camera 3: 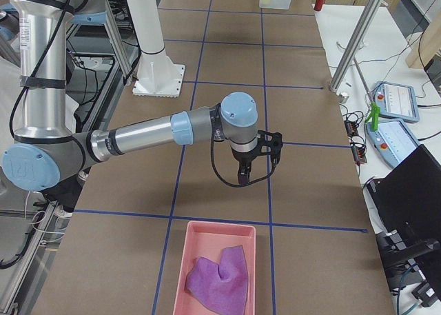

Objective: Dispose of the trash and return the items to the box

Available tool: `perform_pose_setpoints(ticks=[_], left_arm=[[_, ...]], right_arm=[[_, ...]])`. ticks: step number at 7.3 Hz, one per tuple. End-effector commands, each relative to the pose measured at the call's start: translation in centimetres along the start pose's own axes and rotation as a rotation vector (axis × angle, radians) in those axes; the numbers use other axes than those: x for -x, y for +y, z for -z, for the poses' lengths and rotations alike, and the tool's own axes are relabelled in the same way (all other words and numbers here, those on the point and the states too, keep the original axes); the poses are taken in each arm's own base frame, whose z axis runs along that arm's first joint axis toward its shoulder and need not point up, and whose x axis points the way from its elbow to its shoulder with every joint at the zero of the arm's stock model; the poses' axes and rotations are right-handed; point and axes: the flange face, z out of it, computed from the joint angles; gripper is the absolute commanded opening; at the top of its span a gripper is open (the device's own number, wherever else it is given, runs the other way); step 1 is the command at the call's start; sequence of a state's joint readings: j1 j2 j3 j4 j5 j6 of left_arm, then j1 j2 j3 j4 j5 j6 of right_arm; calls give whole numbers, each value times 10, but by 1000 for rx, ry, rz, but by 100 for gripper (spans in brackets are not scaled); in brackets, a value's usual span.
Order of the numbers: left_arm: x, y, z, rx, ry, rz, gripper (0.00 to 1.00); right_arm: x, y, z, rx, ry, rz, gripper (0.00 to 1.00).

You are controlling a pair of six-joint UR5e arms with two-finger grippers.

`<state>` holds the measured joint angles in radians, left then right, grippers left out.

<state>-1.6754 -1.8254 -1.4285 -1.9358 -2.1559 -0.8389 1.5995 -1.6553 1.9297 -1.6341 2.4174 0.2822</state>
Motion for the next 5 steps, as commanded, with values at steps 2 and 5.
perform_pose_setpoints(ticks=[2,5], left_arm=[[13,89,12,113,-87,-355,99],[40,125,-11,248,-24,-426,99]], right_arm=[[-5,1,-9,66,26,-65,100],[-14,11,-21,103,43,-79,100]])
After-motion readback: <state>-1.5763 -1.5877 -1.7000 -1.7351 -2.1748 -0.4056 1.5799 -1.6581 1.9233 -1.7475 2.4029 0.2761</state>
